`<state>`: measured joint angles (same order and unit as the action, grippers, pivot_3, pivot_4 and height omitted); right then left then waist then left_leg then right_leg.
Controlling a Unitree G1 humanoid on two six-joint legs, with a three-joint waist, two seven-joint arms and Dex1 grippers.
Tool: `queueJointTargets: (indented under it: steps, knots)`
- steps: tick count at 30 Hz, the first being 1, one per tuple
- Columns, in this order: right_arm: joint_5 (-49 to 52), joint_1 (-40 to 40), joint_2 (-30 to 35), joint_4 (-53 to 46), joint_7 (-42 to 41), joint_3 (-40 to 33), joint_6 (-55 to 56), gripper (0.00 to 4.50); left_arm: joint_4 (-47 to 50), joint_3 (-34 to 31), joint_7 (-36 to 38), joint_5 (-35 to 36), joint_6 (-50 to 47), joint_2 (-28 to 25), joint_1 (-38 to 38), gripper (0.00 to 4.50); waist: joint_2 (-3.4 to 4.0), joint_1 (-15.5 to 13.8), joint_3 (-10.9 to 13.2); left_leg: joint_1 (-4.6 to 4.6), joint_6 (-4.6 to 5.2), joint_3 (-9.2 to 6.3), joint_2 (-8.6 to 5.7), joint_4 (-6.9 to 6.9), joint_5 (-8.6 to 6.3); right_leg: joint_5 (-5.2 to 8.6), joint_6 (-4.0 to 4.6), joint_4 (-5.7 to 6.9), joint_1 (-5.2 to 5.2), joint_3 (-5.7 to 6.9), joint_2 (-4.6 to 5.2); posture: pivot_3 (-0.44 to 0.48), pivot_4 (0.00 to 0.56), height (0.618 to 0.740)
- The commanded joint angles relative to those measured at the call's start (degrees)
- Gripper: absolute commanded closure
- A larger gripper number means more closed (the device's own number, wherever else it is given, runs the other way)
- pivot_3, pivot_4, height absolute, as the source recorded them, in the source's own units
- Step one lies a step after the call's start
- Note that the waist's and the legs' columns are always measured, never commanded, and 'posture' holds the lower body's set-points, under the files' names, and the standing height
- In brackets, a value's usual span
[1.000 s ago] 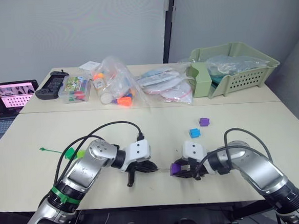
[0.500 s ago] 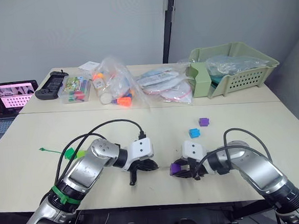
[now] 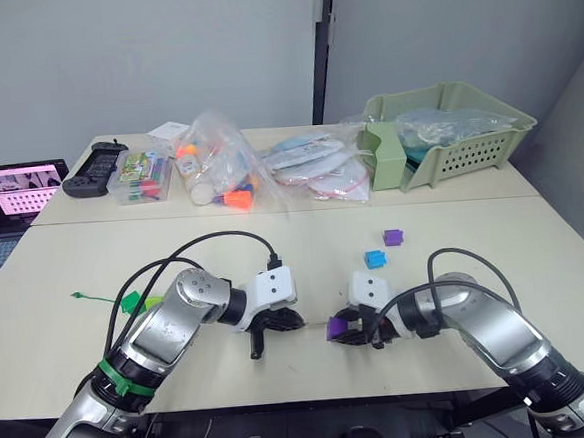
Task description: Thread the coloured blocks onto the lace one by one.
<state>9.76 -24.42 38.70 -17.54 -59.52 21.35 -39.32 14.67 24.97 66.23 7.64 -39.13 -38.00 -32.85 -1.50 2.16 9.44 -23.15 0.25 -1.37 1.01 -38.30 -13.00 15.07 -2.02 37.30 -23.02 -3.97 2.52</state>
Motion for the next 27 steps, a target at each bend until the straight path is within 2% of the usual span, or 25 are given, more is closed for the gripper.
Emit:
queueJointTargets:
  steps: [1, 20, 27]
  knots:
    - [-1.2, 0.3, -0.2, 1.2, 2.7, -1.0, 0.3, 3.34, 3.4, 0.2, 0.0, 0.5, -1.0, -0.1, -1.3, 4.48, 0.00, 0.0, 0.0, 0.00, 0.00, 0.00, 0.00, 0.00, 0.00, 0.00, 0.00, 0.01, 0.00, 0.00, 0.00, 0.000, 0.150, 0.740]
    - [-0.8, -0.7, -1.8, 0.1, 2.6, 0.5, -0.3, 3.34, 5.9, 0.9, -1.0, 1.2, -3.8, -1.3, -0.5, 4.48, -0.01, 0.4, 0.0, 0.03, 0.00, 0.02, 0.01, -0.01, 0.00, 0.02, 0.01, 0.25, -0.12, -0.03, -0.03, 0.000, 0.150, 0.740]
    - [-0.5, -1.7, -4.3, -1.9, 3.6, 1.9, -2.4, 3.34, 1.8, 2.0, -2.4, 1.1, -1.1, 3.9, -1.8, 4.48, -0.01, 0.5, 0.0, 0.03, 0.00, 0.02, 0.02, -0.01, 0.00, 0.02, 0.02, 0.28, -0.15, -0.03, -0.05, 0.000, 0.150, 0.740]
